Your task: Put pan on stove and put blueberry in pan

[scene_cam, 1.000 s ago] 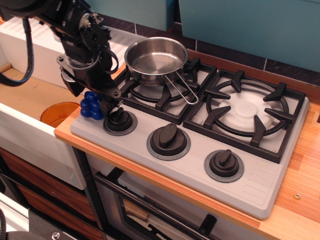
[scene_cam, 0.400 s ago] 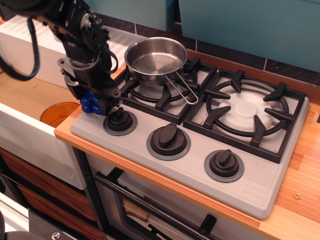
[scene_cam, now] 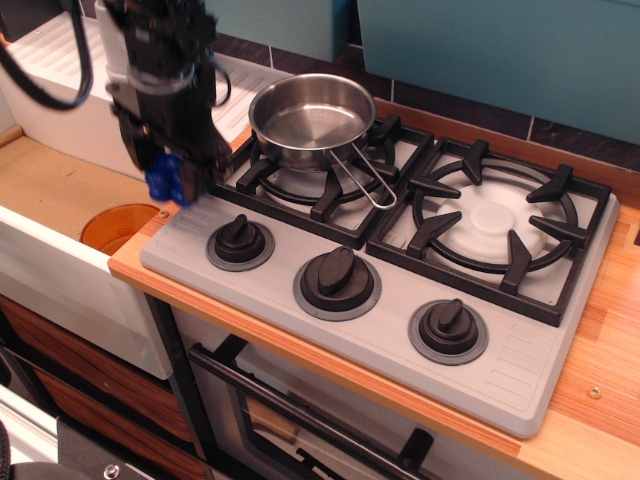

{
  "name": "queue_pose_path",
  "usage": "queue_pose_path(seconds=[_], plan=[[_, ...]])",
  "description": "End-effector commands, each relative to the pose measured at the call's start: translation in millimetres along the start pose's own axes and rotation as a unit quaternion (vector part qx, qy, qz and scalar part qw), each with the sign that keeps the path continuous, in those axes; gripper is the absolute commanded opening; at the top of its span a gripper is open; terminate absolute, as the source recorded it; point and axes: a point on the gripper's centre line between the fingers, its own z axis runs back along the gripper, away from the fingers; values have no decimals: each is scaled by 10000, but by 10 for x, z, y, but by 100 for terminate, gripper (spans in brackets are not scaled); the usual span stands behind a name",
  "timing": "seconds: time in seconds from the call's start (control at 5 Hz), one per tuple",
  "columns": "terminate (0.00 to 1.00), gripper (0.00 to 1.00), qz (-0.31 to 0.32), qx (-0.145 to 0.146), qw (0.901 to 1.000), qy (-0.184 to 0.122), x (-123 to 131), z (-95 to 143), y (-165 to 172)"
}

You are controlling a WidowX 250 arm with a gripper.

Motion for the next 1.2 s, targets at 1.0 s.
queue_pose_path(seconds=[1.0], plan=[[0, 0, -125, -32, 9995, -272, 1108, 587, -399]])
